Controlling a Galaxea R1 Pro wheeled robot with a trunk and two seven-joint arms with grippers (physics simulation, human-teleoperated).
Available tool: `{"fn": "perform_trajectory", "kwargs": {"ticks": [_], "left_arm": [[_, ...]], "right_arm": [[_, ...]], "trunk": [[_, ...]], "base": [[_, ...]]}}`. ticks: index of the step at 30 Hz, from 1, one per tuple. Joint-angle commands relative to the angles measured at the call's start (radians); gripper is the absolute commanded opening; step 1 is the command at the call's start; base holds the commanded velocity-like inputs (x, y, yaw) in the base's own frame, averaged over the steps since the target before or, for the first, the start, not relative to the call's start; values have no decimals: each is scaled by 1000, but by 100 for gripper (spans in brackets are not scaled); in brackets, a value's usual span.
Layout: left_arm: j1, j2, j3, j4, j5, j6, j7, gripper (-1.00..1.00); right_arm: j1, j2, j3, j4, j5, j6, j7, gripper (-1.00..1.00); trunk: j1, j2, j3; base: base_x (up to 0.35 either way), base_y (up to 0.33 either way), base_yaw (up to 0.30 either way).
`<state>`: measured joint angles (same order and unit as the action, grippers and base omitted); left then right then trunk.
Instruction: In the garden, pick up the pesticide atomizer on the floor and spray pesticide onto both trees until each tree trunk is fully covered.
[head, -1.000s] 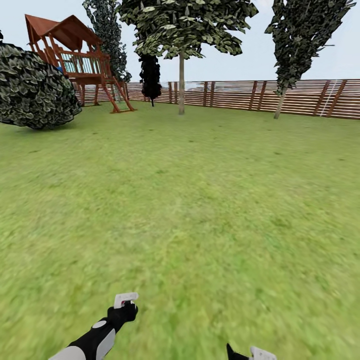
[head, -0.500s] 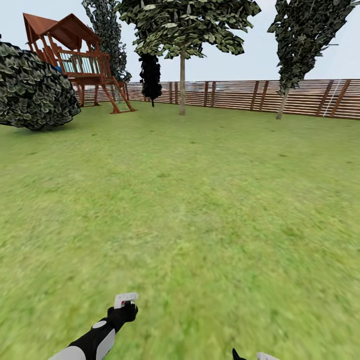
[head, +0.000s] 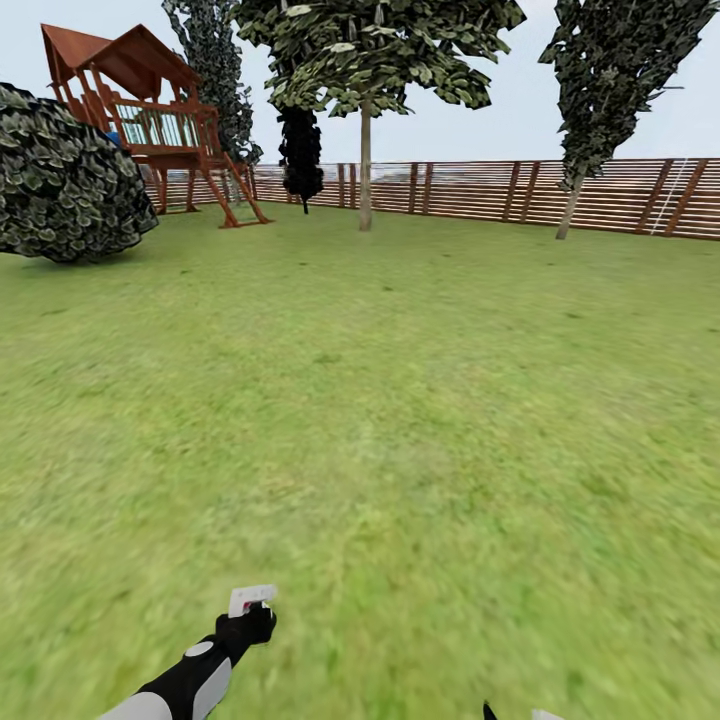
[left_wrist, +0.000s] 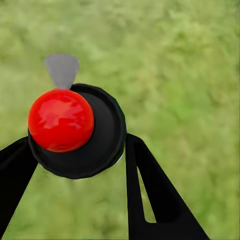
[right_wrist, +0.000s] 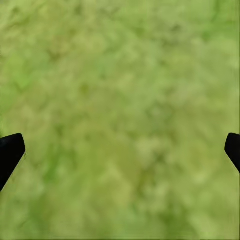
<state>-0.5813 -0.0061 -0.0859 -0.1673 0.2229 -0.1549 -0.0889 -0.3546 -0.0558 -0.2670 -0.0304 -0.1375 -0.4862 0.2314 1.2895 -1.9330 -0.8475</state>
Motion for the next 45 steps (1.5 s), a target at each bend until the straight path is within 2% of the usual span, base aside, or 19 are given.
{"fn": "perform_trajectory", "kwargs": {"ticks": [1,24,45], "left_arm": [[0,0,0,0,0,0,0,-100],[0,1,2,0,0,0,0,-100],[0,1,2,1,0,0,0,-100]], "right_arm": [[0,-1,0,-2,0,0,0,100],[0,-3,0,-2,1,0,0,100],[0,4,0,1,1,1,-1,100]], "trunk": [[0,0,0],[0,0,32],[0,0,33]], "base": [[337,0,0],[337,0,0],[337,0,0]]}}
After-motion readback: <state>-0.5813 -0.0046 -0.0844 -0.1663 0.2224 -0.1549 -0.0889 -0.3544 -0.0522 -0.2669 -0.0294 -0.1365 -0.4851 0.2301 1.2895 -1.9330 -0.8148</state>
